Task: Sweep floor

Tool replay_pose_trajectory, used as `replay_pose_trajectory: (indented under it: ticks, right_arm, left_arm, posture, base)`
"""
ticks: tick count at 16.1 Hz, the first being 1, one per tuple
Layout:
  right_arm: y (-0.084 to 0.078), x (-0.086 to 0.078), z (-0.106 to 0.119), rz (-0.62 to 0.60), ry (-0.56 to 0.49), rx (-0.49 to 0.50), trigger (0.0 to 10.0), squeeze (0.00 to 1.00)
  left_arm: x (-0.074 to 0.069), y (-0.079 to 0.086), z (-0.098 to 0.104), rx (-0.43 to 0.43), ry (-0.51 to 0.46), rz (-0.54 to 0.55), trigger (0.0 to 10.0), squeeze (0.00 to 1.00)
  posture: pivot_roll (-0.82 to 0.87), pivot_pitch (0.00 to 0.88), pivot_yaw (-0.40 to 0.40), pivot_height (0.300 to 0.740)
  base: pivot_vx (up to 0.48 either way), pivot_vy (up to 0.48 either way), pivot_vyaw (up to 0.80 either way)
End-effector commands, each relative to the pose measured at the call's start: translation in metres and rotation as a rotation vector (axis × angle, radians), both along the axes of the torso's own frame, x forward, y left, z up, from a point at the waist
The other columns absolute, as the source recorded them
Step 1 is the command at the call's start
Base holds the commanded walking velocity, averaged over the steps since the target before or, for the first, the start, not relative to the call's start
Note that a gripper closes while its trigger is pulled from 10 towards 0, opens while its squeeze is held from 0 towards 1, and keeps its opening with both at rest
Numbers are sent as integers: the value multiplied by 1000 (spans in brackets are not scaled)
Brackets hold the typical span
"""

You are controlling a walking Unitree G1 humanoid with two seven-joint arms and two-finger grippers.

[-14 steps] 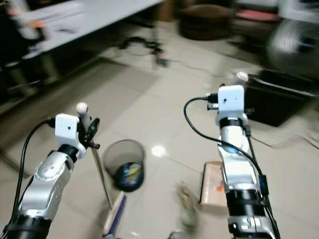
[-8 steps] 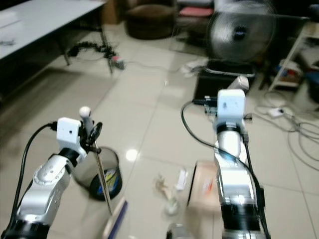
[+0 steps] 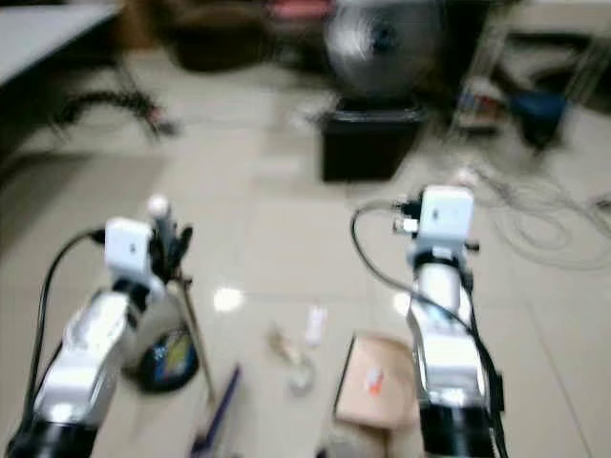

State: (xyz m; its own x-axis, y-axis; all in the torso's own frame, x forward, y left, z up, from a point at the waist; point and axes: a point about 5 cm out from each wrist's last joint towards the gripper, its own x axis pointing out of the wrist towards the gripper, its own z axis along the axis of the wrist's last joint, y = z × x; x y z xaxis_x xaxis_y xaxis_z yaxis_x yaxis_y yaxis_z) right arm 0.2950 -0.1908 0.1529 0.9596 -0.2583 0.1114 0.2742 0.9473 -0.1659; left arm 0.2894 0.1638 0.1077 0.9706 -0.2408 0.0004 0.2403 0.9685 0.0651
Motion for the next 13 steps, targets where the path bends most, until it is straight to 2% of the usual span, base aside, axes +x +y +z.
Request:
replay_pose_trajectory:
  ticks: [1, 5, 12, 13]
  right_arm:
    - [4, 0, 7, 13, -25, -16, 10000, 0]
    - [10, 1, -5, 39, 4, 28, 10000, 0]
    - [15, 3, -9, 72, 24, -14, 10000, 0]
    - [17, 4, -9, 84, 26, -15, 10000, 0]
  left_arm:
    - [4, 4, 10, 7, -52, 15, 10000, 0]
    - [6, 3, 11, 7, -75, 37, 10000, 0]
    - [6, 3, 12, 19, -85, 37, 10000, 0]
    - [6, 4, 13, 15, -88, 38, 10000, 0]
  posture:
    - [-113, 47, 59, 740]
    - [-105, 43, 58, 740]
    - [-96, 68, 54, 740]
    - [-96, 71, 54, 740]
  base:
    - [296, 0, -669]
    - [371, 0, 0]
    - [408, 0, 0]
    - [0, 0, 0]
